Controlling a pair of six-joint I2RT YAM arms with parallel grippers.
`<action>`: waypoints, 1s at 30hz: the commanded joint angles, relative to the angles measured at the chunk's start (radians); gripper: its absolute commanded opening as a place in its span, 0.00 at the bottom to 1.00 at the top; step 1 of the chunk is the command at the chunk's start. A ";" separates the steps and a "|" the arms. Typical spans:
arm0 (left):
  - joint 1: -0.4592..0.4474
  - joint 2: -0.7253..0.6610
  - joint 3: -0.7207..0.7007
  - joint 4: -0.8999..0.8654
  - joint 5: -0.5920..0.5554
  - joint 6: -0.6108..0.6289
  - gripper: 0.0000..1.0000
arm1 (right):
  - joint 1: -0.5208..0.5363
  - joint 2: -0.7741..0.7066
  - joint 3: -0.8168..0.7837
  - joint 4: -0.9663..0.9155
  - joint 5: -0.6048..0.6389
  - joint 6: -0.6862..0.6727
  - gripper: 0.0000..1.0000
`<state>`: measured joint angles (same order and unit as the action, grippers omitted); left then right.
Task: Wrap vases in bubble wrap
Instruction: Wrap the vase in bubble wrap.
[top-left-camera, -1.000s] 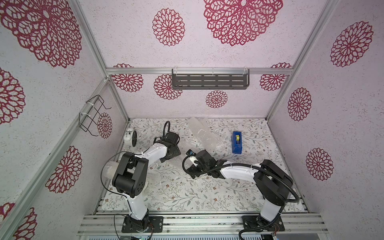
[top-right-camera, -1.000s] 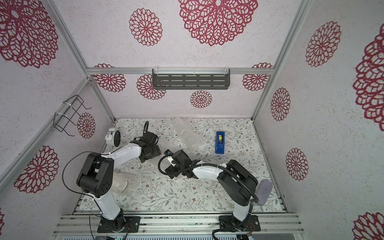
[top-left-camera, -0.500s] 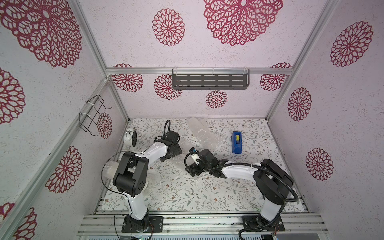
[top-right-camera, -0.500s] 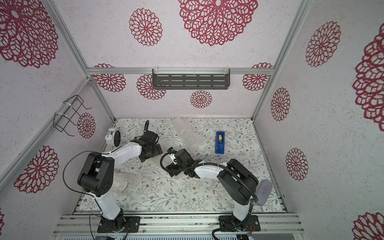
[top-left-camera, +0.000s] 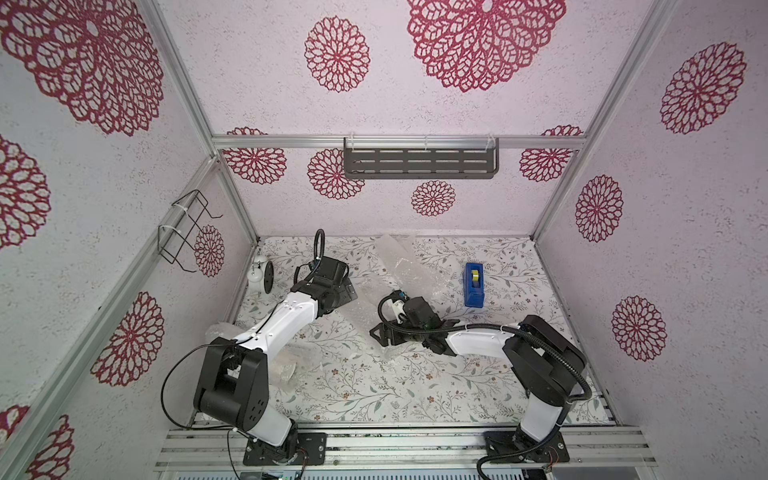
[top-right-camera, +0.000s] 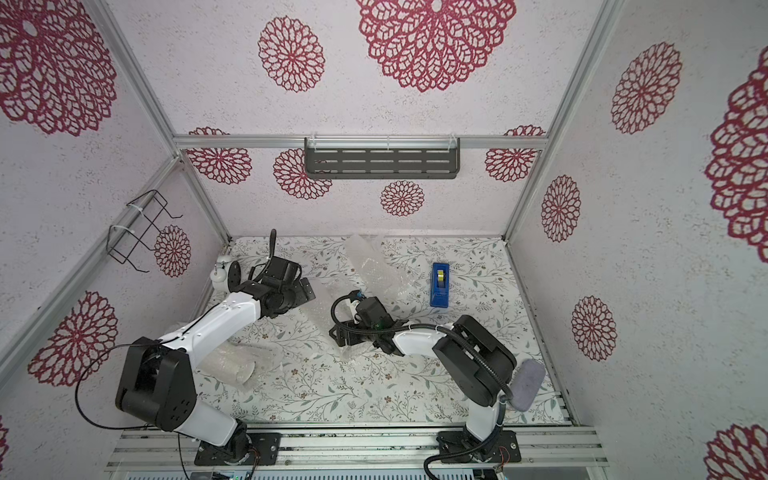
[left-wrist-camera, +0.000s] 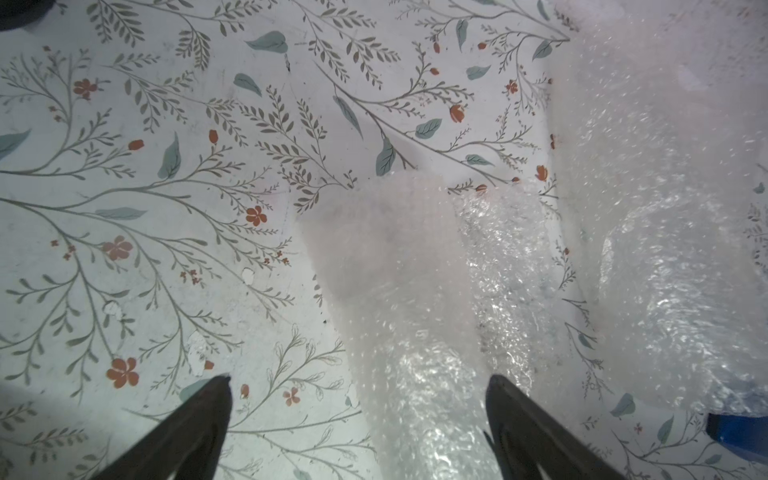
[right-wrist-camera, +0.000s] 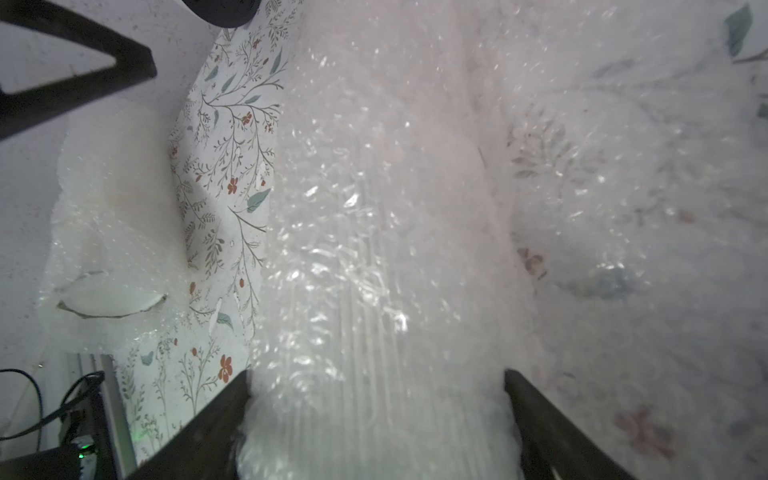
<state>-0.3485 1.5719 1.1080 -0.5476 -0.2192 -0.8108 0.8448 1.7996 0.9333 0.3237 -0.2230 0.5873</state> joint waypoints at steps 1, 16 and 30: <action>0.005 0.038 -0.025 0.057 0.040 0.021 0.98 | 0.011 0.038 -0.035 0.003 -0.070 0.163 0.84; 0.003 0.165 0.002 0.154 0.160 0.017 0.98 | 0.009 0.029 -0.091 0.074 -0.018 0.274 0.86; -0.014 0.304 0.054 0.053 0.077 0.012 0.91 | 0.014 -0.074 -0.050 -0.092 0.080 0.080 0.99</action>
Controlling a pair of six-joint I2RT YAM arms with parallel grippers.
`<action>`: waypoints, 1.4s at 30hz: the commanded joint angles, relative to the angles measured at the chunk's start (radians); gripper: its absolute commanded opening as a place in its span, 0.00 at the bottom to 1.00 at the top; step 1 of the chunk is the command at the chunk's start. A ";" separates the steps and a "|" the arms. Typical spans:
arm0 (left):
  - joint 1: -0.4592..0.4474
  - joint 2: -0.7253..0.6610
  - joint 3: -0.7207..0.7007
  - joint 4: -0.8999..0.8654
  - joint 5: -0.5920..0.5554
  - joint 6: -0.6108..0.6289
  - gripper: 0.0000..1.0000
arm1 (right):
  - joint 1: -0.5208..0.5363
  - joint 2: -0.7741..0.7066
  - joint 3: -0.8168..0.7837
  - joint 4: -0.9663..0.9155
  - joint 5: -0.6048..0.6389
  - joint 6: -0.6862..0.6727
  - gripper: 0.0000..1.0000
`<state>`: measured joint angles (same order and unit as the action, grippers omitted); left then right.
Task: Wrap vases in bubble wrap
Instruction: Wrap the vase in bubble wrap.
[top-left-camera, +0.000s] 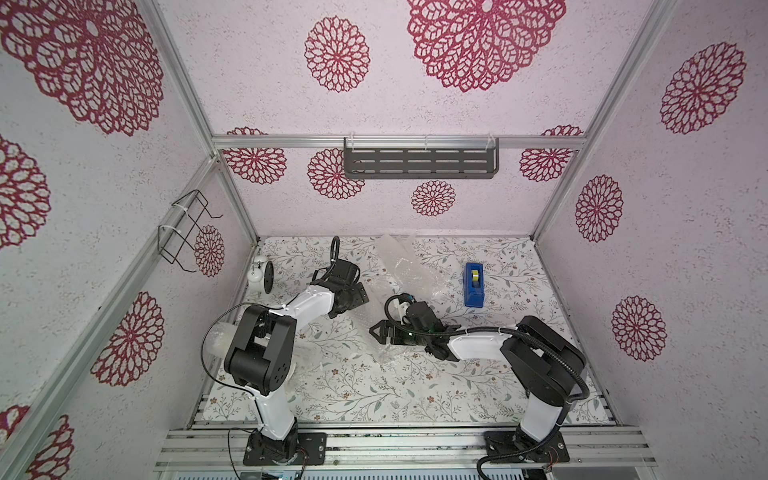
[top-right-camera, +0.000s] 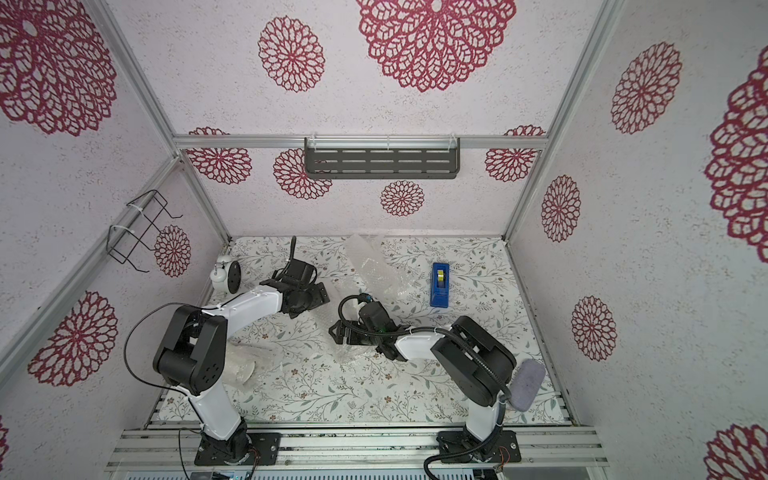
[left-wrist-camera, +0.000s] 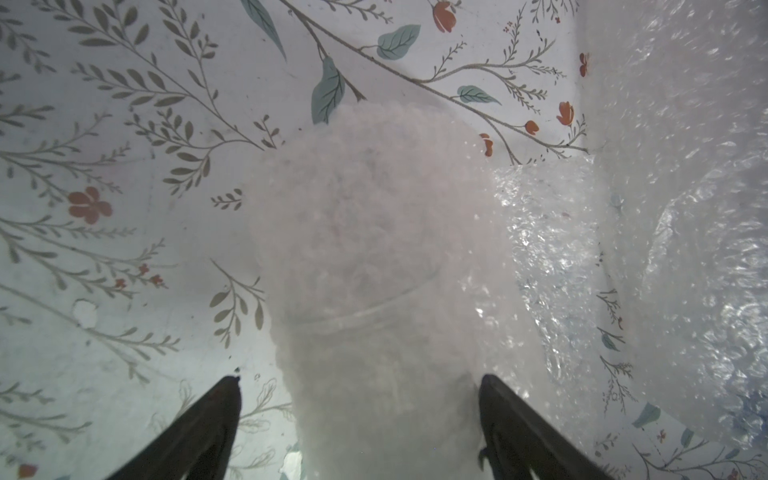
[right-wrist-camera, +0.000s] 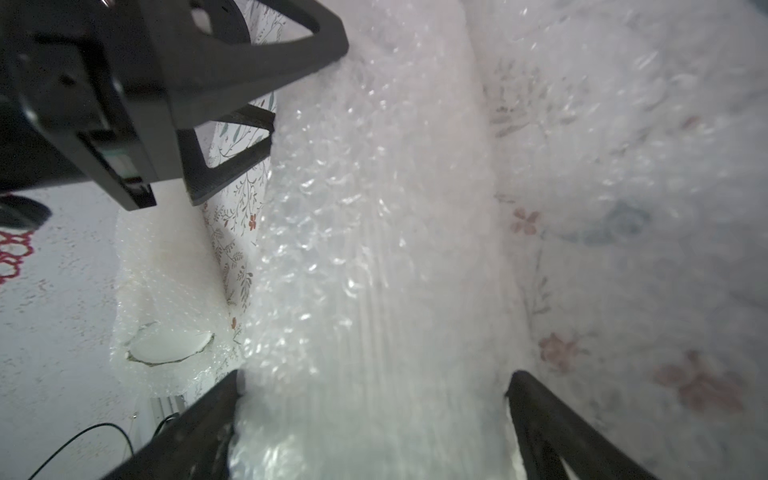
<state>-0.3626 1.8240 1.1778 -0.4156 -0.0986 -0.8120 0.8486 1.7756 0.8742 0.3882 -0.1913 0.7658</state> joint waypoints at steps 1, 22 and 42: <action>0.000 0.060 -0.014 -0.078 -0.043 0.014 0.90 | 0.010 -0.059 0.013 -0.172 0.047 -0.113 0.99; -0.036 0.110 0.028 -0.095 -0.079 0.017 0.90 | 0.097 -0.229 0.138 -0.418 0.343 -0.493 0.97; -0.036 0.173 0.084 -0.113 -0.064 0.018 0.90 | 0.099 0.027 0.213 -0.411 0.228 -0.585 0.91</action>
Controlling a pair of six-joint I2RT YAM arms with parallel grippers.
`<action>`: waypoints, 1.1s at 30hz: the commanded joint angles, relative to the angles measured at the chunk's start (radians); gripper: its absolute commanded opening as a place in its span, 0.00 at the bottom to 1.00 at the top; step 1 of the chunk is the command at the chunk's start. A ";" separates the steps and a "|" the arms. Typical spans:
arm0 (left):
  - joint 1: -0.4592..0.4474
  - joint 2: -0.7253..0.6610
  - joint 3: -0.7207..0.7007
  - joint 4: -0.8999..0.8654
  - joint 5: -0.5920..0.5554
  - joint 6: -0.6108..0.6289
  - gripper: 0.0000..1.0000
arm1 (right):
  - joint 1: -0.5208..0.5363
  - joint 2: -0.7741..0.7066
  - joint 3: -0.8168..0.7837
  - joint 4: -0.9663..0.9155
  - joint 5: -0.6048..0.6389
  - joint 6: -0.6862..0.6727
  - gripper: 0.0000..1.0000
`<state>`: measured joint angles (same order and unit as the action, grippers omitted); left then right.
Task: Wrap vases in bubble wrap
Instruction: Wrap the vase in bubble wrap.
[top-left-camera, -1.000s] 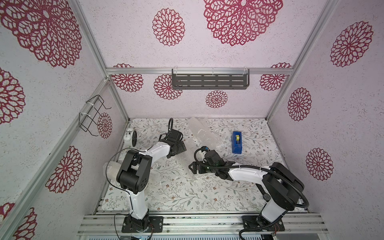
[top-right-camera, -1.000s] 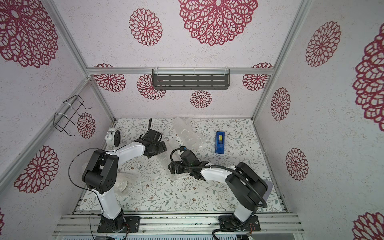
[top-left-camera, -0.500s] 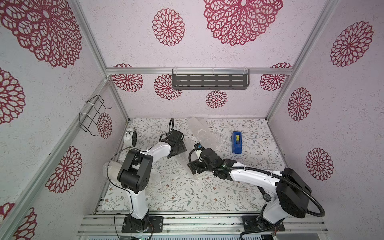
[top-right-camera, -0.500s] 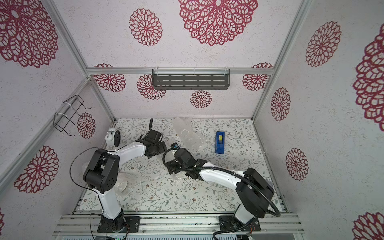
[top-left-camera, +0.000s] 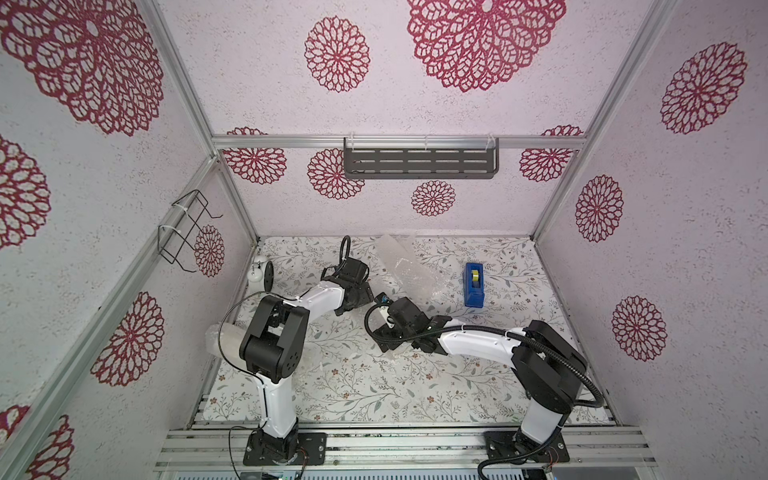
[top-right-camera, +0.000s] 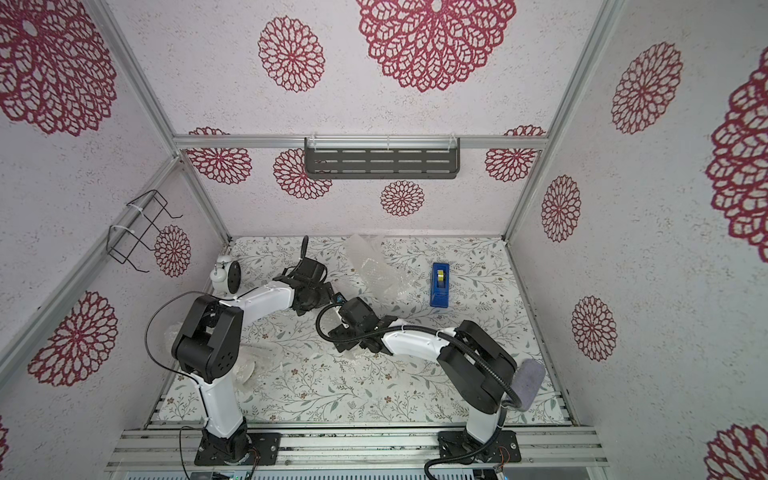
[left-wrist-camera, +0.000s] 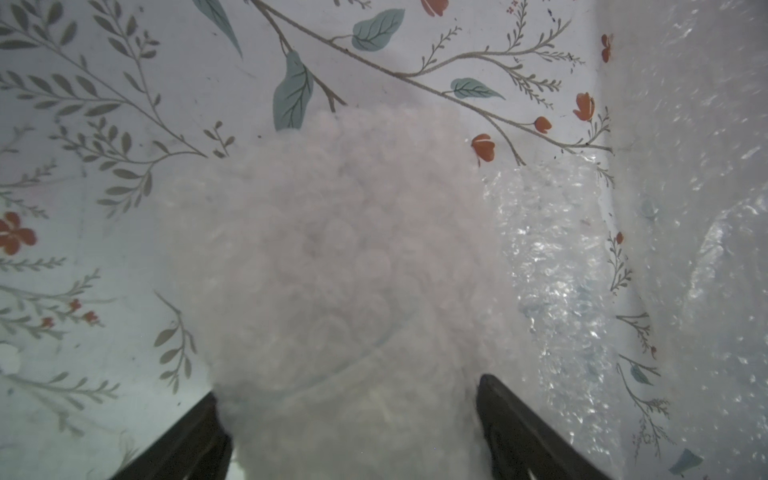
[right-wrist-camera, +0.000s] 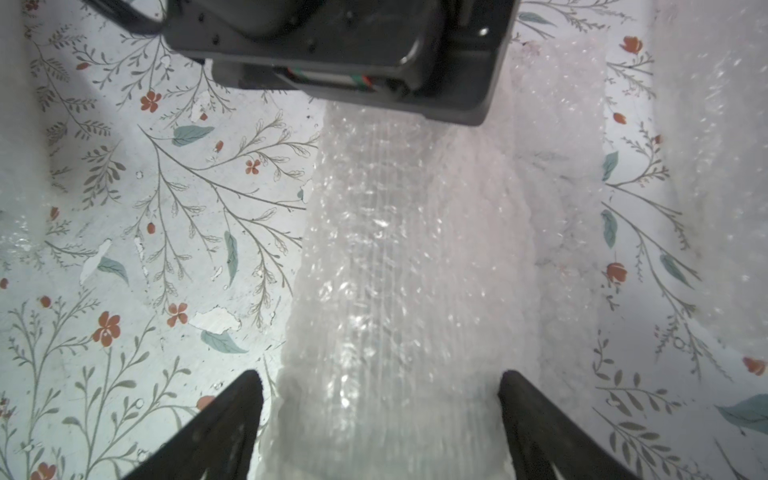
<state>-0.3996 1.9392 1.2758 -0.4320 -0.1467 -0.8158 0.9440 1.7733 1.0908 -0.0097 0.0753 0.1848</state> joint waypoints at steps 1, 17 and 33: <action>0.002 0.058 -0.009 -0.099 -0.015 0.021 0.90 | 0.003 0.035 -0.006 -0.010 -0.037 -0.001 0.91; 0.014 -0.078 0.085 -0.131 0.068 0.027 0.98 | -0.001 0.072 -0.055 0.097 -0.109 0.256 0.83; 0.012 -0.259 -0.088 -0.116 0.044 0.012 0.99 | -0.004 0.058 -0.260 0.542 -0.249 0.797 0.80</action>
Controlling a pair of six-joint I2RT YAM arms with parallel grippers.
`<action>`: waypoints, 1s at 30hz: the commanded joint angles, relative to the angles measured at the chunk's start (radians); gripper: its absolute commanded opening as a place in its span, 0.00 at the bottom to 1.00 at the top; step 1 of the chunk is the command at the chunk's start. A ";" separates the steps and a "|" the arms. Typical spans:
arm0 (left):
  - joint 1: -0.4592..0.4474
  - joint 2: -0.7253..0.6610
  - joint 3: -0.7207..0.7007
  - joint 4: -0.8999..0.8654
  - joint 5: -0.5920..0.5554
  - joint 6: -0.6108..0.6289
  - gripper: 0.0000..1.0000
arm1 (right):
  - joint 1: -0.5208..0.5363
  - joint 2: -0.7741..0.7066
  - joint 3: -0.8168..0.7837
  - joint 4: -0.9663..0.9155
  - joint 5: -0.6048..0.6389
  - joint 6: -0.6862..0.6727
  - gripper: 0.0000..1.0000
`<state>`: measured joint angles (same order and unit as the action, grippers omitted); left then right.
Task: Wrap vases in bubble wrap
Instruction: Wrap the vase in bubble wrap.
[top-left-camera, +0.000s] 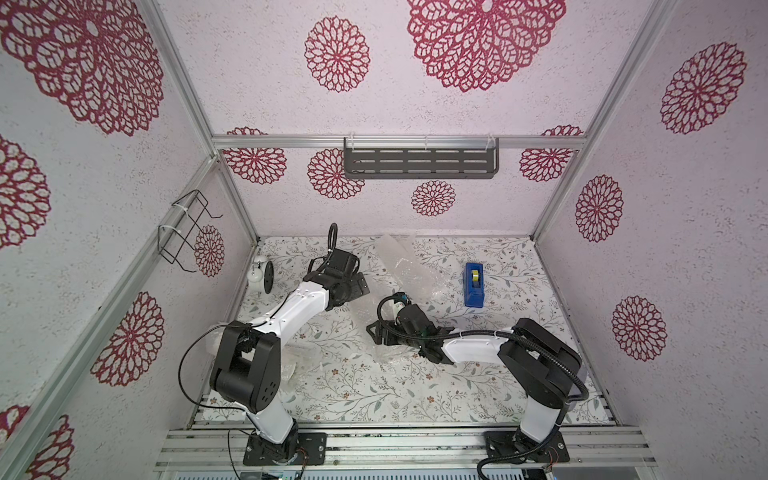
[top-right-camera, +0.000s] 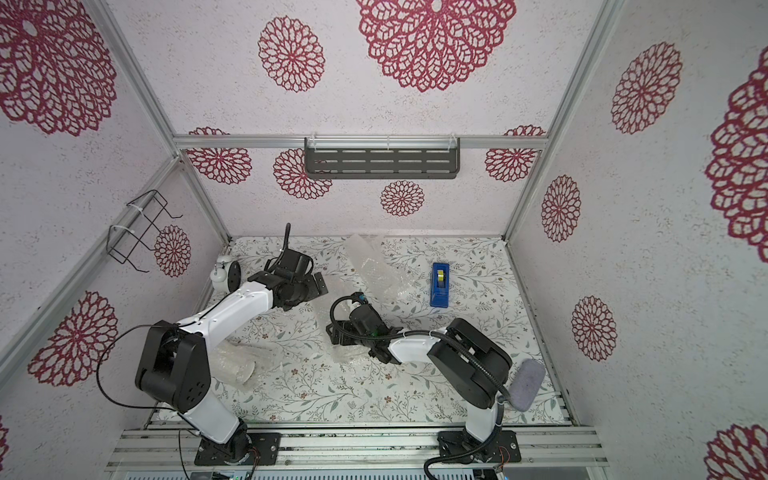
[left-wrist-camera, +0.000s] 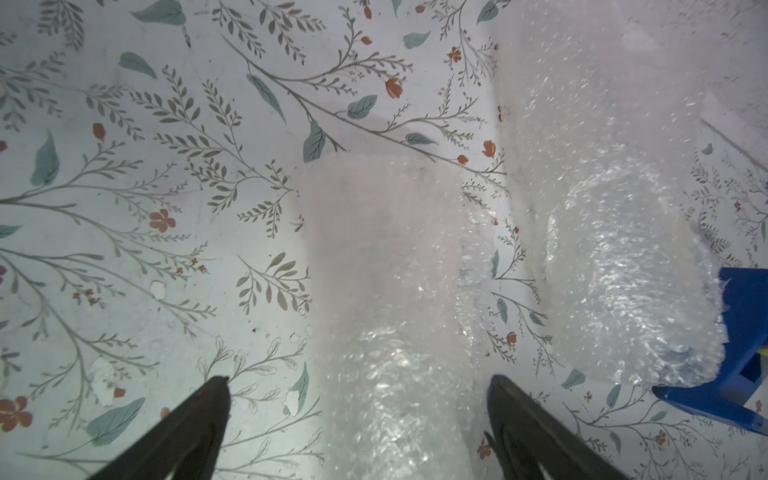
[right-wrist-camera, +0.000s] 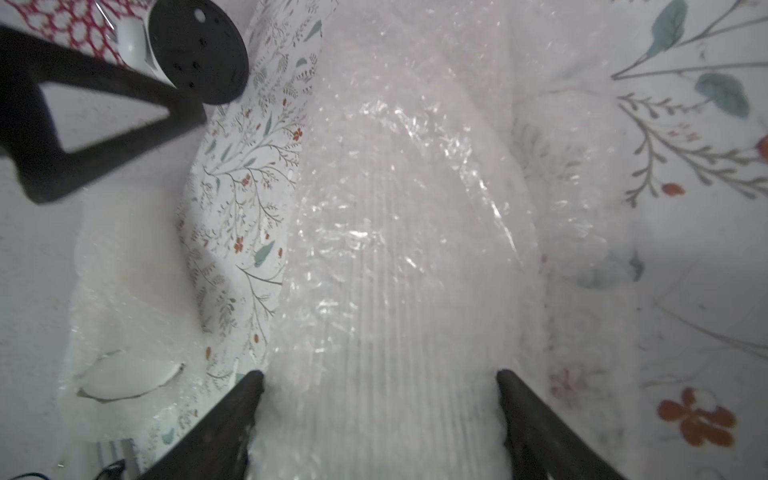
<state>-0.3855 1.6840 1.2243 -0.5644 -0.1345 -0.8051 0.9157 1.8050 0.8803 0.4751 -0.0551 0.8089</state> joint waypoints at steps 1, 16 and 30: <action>-0.006 -0.004 -0.047 0.026 0.042 0.003 0.98 | 0.024 0.025 -0.059 0.086 -0.117 0.193 0.80; -0.043 0.078 -0.057 0.089 0.118 -0.009 0.87 | 0.023 0.034 -0.145 0.274 -0.081 0.315 0.80; -0.112 0.241 0.058 -0.058 -0.040 -0.009 0.70 | 0.024 -0.023 -0.163 0.233 -0.024 0.263 0.95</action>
<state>-0.4896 1.8706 1.2835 -0.5343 -0.1123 -0.8227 0.9257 1.8259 0.7212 0.7845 -0.0818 1.1168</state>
